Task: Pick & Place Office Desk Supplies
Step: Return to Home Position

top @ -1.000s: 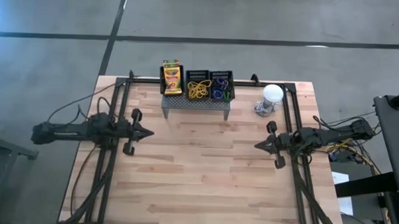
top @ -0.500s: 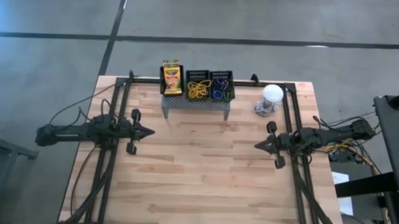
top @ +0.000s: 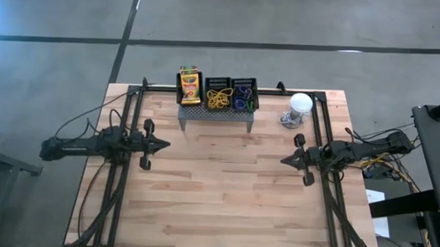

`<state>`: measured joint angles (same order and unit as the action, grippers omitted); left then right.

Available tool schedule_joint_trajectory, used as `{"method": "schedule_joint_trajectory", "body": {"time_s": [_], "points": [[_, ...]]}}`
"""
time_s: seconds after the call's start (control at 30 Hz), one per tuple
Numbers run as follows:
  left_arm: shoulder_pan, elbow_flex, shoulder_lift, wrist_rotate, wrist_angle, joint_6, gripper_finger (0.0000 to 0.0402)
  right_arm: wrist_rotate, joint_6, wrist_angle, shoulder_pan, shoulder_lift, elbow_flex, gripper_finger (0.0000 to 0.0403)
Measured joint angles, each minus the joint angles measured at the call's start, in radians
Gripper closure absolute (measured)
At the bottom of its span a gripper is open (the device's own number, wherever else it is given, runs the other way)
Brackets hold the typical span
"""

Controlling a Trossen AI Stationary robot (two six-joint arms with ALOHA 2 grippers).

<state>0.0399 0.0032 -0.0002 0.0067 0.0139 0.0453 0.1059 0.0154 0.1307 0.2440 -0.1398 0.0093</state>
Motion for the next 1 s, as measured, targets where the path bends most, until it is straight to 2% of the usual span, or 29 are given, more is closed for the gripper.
{"method": "schedule_joint_trajectory", "body": {"time_s": [0.83, 1.0], "points": [[0.0, -0.001, 0.03, 0.0, 0.0, 0.001, 0.0387, 0.0, 0.0, 0.0, 0.0, 0.0, 0.0, 0.0394], [0.0, -0.001, 0.03, 0.0, 0.0, 0.001, 0.0387, 0.0, -0.009, -0.029, -0.008, 0.06, 0.001, 0.0394]]}}
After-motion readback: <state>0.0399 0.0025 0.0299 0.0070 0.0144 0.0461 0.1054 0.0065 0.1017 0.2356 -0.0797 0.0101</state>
